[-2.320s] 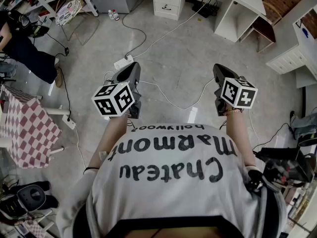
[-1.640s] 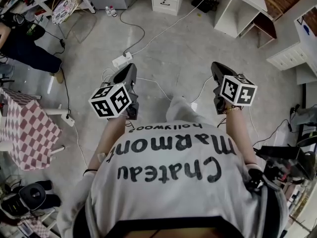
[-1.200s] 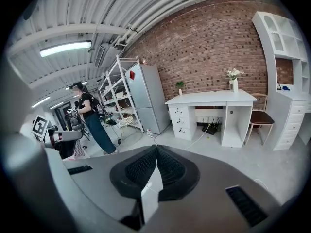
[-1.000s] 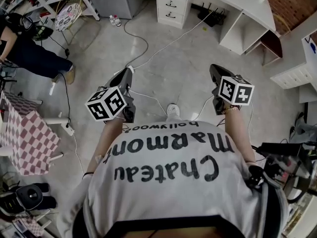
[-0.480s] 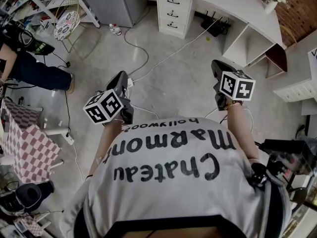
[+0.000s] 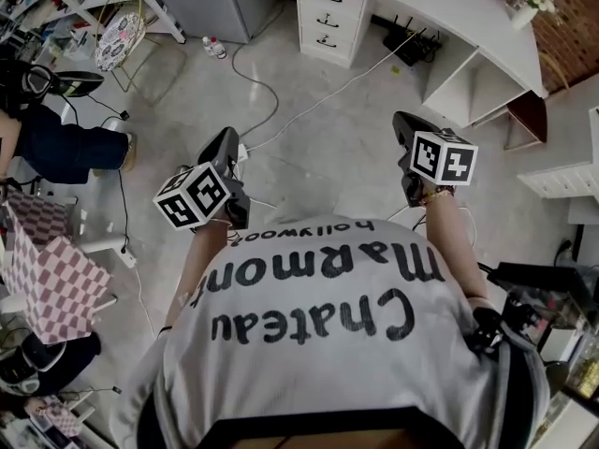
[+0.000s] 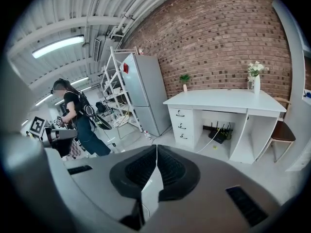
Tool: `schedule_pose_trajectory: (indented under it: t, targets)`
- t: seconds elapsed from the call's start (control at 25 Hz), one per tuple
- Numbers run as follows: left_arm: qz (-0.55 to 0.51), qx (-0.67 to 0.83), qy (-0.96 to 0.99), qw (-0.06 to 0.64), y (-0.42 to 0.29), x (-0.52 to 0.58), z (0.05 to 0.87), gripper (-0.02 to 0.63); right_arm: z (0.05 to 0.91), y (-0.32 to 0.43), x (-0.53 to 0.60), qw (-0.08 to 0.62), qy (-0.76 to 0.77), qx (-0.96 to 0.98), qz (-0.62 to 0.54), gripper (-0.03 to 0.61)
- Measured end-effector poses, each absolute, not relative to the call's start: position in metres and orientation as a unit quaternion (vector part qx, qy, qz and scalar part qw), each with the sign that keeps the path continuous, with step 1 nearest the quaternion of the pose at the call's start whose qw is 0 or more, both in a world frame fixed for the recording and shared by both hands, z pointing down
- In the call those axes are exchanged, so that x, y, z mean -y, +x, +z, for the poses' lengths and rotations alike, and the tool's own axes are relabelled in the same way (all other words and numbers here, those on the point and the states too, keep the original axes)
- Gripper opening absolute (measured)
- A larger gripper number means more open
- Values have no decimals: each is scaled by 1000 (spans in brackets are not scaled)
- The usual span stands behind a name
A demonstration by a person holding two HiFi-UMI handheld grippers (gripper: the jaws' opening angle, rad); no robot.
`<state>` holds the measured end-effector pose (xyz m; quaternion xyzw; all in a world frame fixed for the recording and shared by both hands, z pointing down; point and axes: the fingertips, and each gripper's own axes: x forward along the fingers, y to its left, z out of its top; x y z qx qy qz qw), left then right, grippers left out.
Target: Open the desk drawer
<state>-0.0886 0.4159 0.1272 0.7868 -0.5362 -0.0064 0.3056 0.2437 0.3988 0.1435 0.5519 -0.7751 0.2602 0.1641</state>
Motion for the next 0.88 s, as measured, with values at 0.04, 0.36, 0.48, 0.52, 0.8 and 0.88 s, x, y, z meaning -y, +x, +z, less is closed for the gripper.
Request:
schedule_pose_trajectory:
  t: [0.04, 0.36, 0.48, 0.52, 0.8, 0.88]
  targets:
    - [-10, 535, 788, 305, -90, -412, 127, 15, 148, 241, -396, 168, 550, 775, 264, 15]
    - [3, 523, 794, 310, -108, -339, 137, 14, 164, 228, -344, 177, 559, 760, 281, 15]
    - [22, 513, 797, 320, -110, -295, 141, 15, 167, 225, -312, 177, 568, 748, 296, 15]
    - [25, 508, 799, 320, -110, -279, 140, 15, 167, 224, -300, 179, 569, 745, 298, 15]
    - [44, 474, 823, 311, -108, -154, 112, 15, 149, 217, -203, 173, 589, 727, 307, 15]
    - [46, 465, 828, 310, -112, -124, 108, 15, 145, 212, -182, 168, 595, 724, 307, 15]
